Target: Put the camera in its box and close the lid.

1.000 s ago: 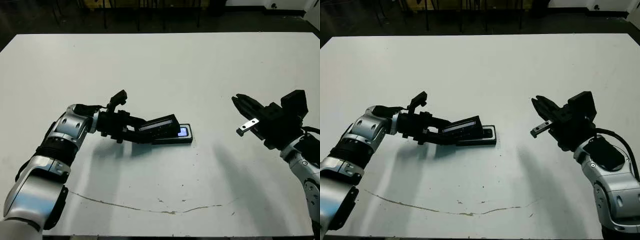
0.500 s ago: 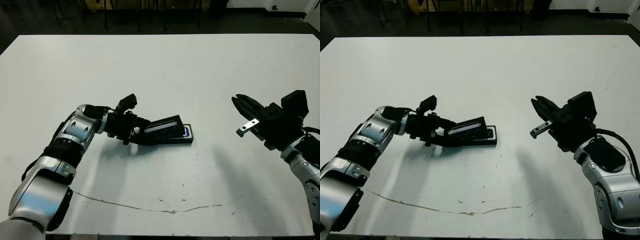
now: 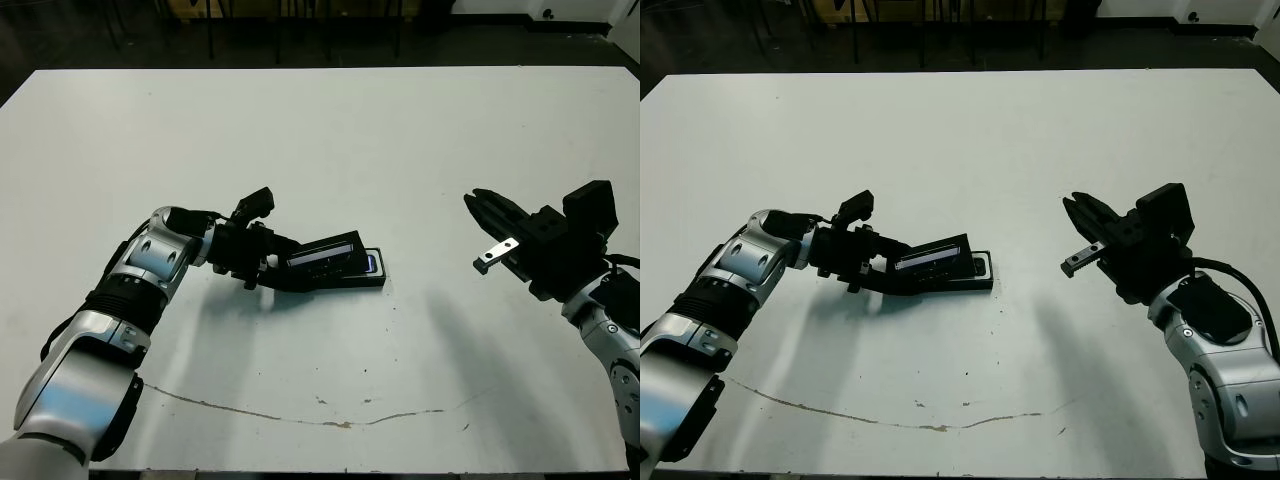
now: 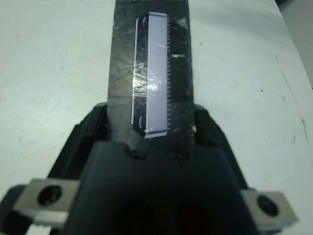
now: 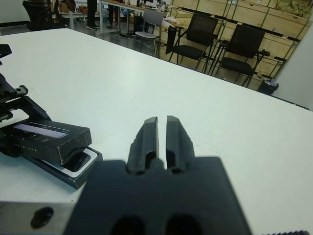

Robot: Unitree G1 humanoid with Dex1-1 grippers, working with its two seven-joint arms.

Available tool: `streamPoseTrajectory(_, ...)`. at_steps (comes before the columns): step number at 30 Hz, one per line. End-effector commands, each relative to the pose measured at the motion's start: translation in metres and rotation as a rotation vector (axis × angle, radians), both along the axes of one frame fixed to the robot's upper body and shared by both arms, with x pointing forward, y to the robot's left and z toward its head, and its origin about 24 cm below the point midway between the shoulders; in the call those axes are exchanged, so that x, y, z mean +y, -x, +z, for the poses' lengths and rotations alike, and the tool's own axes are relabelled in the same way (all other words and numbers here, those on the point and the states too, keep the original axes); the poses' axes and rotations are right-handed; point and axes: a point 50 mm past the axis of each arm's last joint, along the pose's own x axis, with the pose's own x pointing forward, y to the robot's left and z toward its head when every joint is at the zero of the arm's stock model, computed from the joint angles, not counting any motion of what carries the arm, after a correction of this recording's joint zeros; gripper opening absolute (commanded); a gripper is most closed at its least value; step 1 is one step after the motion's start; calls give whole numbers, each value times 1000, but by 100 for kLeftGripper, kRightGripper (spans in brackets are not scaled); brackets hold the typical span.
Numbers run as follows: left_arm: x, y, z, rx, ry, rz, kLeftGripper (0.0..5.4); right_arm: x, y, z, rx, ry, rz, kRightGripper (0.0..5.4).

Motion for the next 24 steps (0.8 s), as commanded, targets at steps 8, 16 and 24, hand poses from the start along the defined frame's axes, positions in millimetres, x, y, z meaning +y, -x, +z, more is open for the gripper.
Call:
streamPoseTrajectory(8, -10, 12, -30, 103, -90, -49, 277, -4, 1, -3, 34, 1, -5, 0)
streamPoseTrajectory(16, -14, 12, -25, 75, -150, -101, 277, -4, 1, -2, 29, 6, -3, 0)
streamPoseTrajectory(24, -14, 10, -28, 33, -168, -110, 277, -4, 0, -2, 24, 13, 6, 0)
